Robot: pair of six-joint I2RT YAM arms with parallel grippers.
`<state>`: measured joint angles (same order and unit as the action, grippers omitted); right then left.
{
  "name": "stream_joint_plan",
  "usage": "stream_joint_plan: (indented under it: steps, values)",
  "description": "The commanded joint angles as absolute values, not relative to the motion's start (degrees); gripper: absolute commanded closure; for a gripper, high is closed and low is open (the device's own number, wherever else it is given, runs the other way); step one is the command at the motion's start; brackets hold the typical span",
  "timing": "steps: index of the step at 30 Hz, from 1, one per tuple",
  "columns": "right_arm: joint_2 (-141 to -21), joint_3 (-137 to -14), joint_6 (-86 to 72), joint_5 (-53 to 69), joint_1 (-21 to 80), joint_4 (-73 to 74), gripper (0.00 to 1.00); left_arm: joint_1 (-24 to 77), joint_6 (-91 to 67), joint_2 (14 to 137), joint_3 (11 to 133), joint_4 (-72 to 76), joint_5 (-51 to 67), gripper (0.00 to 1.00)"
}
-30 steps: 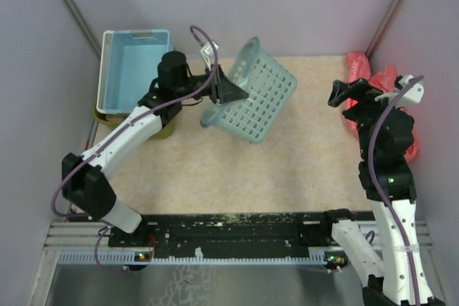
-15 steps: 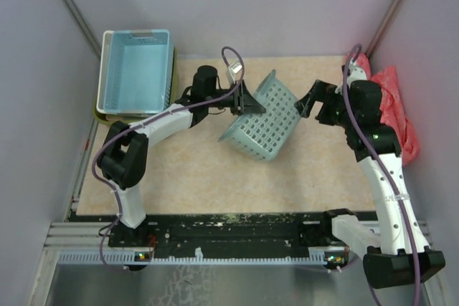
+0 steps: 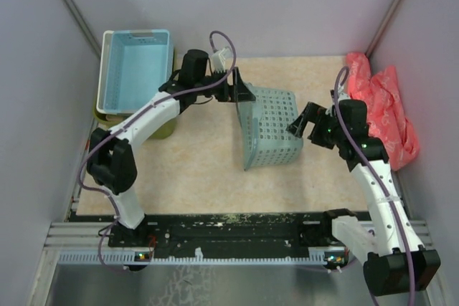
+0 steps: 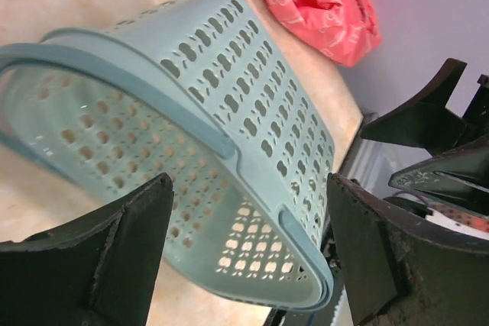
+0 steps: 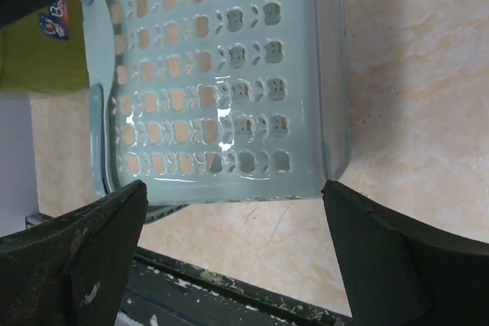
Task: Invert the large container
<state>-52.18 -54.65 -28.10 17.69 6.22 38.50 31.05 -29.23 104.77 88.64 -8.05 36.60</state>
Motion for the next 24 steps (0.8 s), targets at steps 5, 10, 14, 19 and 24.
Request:
stream_joint_plan:
  steps: [5,10,14,19,24]
  values:
    - [-55.45,-54.92,-31.52,15.84,5.78,32.26,0.02,31.94,-20.64,92.59,84.85,-18.69,26.31,0.19]
    - [-58.29,-51.81,-35.74,25.71,-3.90,23.86,0.02,37.05,-22.75,85.58,75.15,-16.48,21.66,0.20]
    - [-59.97,-46.42,-39.43,33.93,-6.59,14.64,0.02,39.71,-23.26,80.53,66.29,-11.14,23.00,0.16]
    - [-58.44,-40.72,-44.46,39.36,-6.46,8.26,0.04,41.26,-22.98,75.43,57.98,-4.87,22.41,0.10]
    - [-56.62,-37.73,-47.50,41.39,-4.13,6.39,0.04,42.96,-15.95,72.95,55.10,-2.74,23.25,0.03]
